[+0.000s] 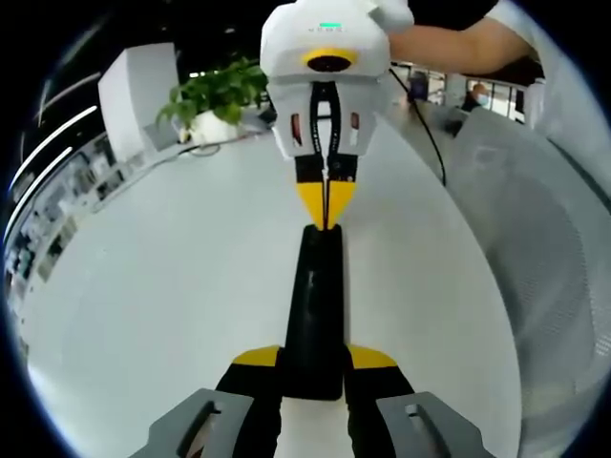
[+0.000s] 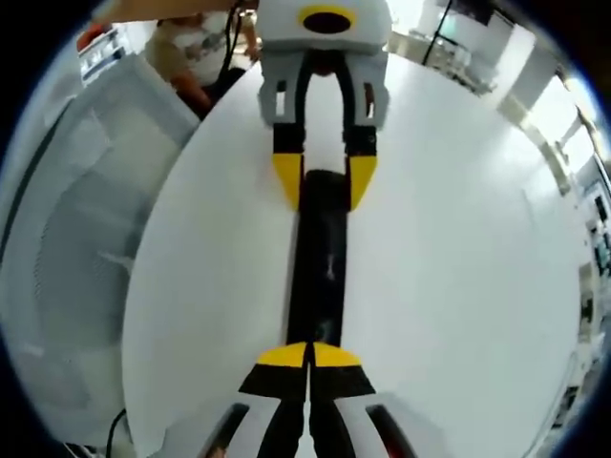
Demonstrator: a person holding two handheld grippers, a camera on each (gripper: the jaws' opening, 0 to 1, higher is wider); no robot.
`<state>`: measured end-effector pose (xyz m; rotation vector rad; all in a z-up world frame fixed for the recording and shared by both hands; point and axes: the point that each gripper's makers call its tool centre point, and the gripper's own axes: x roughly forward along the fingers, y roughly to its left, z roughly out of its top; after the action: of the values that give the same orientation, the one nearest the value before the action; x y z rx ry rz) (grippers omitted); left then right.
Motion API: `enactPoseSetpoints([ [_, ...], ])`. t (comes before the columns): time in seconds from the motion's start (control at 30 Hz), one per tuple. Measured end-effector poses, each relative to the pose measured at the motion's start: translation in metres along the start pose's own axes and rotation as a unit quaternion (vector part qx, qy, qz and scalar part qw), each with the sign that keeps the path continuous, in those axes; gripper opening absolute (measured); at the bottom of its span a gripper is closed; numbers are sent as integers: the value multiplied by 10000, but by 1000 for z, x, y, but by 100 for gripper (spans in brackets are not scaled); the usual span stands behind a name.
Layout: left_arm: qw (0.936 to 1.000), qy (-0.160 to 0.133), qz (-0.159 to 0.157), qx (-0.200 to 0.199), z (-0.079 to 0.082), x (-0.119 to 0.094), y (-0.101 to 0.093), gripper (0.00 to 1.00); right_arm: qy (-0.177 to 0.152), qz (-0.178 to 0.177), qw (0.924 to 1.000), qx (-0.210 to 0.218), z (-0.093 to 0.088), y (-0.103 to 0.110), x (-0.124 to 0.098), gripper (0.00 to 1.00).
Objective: Press the specified remote control buttons in sequence, fully releasing each button before pressing the next.
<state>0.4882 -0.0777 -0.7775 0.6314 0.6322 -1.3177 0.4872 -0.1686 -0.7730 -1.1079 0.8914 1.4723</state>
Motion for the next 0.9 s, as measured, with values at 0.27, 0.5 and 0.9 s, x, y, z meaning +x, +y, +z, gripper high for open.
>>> enactPoseSetpoints([
  [0.27, 10000, 28, -18, 18, 0, 0, 0, 24, -34, -77, 10000, 32, 1, 0, 0, 0],
  [0.5, 10000, 29, -13, 16, 0, 0, 0, 24, 13, -101, 9999, -23, 0, 0, -1, 0],
  [0.9, 10000, 57, -2, 35, 1, 0, -1, 24, 18, -193, 9998, -17, -3, 2, -4, 0],
])
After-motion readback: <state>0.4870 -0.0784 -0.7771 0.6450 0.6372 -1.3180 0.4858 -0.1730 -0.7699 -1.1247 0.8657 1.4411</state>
